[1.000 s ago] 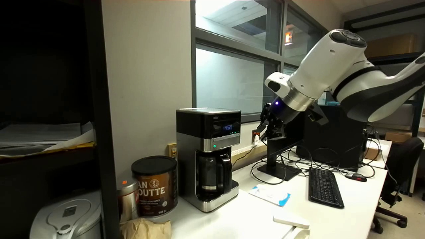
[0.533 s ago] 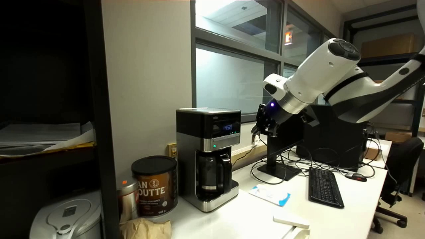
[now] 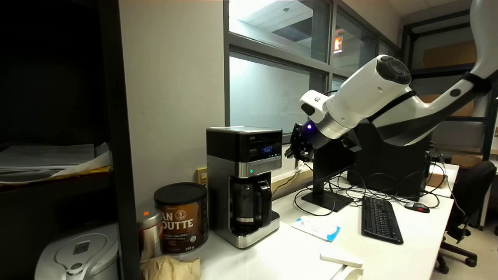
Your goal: Press a button on the coffee maker
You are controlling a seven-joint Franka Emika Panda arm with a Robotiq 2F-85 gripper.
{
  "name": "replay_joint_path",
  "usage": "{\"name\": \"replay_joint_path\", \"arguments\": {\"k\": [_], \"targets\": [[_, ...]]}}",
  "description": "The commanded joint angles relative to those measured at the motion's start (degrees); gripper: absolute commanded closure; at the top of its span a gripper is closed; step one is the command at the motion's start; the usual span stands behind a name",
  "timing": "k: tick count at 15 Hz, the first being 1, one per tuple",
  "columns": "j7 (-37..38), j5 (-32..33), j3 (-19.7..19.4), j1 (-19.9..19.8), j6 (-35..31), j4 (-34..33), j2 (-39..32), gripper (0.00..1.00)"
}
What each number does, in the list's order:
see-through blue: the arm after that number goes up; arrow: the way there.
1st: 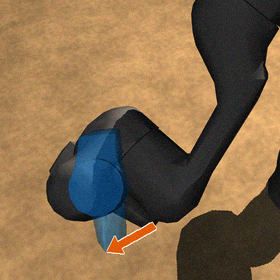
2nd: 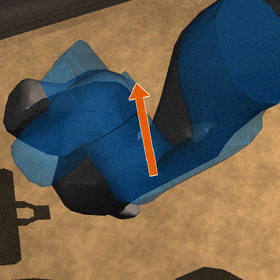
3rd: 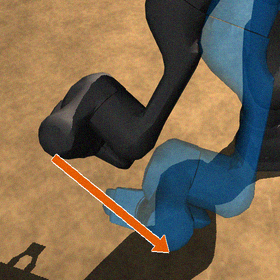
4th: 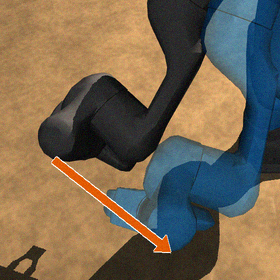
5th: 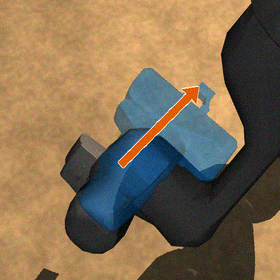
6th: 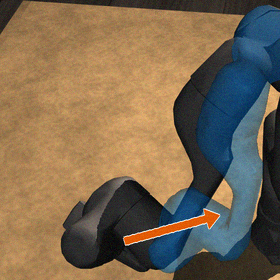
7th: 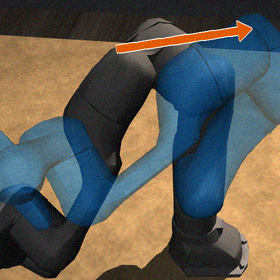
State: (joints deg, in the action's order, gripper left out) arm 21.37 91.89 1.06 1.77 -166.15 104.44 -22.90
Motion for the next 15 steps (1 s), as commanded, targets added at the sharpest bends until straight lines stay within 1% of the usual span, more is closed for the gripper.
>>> {"name": "replay_joint_path", "arguments": {"k": [1, 9, 15], "targets": [[3.7, 4.5, 0.1, 0.7, -0.8, -4.1, -2.9, 1.0], [6.3, 7.7, 0.3, 0.7, -0.6, -7.3, -5.5, 1.0], [6.4, 7.7, 0.2, 0.4, -0.5, -8.4, -6.4, 1.0]]}}
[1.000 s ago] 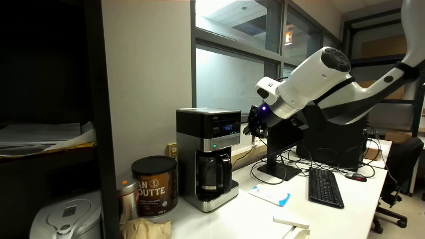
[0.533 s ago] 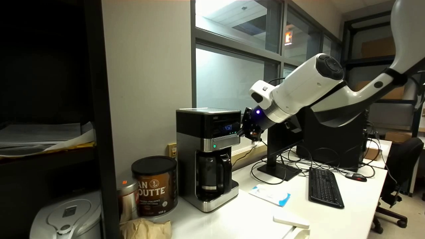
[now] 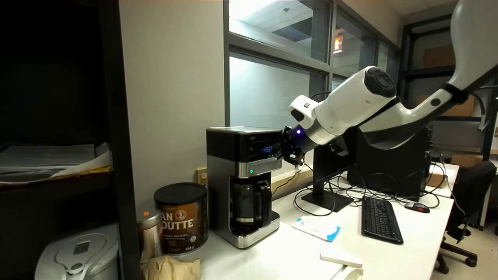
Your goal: Press a button on the coffee maker
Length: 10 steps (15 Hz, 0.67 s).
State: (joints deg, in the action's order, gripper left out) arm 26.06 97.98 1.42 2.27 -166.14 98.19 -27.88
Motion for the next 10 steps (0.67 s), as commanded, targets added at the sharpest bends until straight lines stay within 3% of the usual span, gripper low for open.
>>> {"name": "replay_joint_path", "arguments": {"k": [1, 10], "targets": [[1.7, 1.5, -0.2, -0.3, -0.4, -2.1, -1.5, 1.0], [1.3, 1.0, -0.4, -1.3, -0.1, -3.1, -2.7, 1.0]]}}
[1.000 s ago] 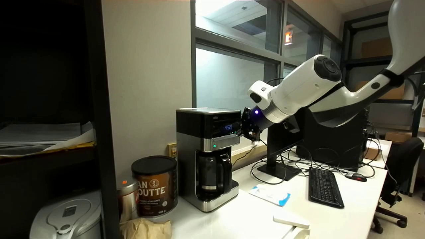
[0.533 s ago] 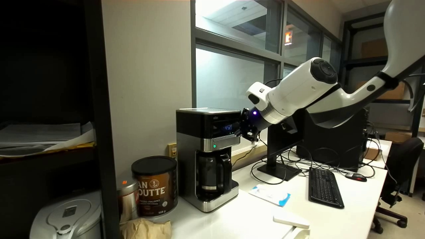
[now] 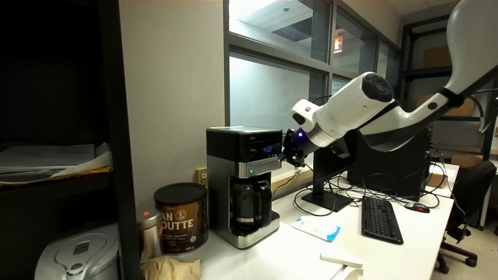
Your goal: Press a button on the coffee maker
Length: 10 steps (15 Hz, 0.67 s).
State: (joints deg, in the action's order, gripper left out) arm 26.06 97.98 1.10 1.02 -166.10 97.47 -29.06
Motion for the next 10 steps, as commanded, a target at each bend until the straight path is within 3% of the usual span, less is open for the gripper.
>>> {"name": "replay_joint_path", "arguments": {"k": [1, 10], "targets": [[1.1, 0.8, 0.0, -0.1, -0.2, -2.6, -1.8, 1.0], [0.3, -0.1, 0.2, -0.2, -0.5, -5.1, -3.9, 1.0]]}}
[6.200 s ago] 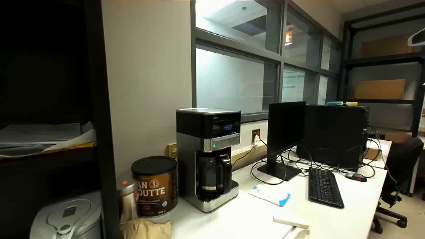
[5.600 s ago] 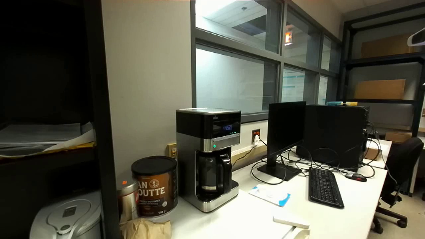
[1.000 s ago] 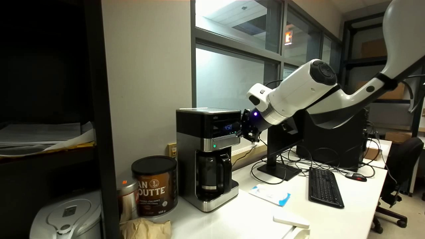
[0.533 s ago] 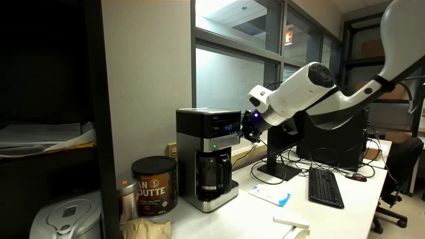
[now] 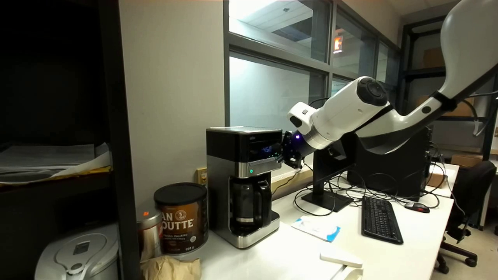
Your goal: Press a button on the coffee maker
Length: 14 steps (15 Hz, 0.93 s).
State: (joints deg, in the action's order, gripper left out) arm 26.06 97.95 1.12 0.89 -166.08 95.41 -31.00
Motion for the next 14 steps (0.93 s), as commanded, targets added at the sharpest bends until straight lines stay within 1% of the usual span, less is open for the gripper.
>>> {"name": "replay_joint_path", "arguments": {"k": [1, 4, 10, 14], "targets": [[0.2, -0.2, 0.3, -0.1, -0.5, -3.2, -2.0, 1.0], [-0.1, -0.6, 0.3, -0.1, -0.4, -3.4, -2.1, 1.0], [-0.5, -2.0, 0.7, -0.7, -3.1, 4.6, 3.6, 1.0], [1.2, -0.3, 0.5, -0.5, -5.4, 7.9, 6.6, 1.0]]}}
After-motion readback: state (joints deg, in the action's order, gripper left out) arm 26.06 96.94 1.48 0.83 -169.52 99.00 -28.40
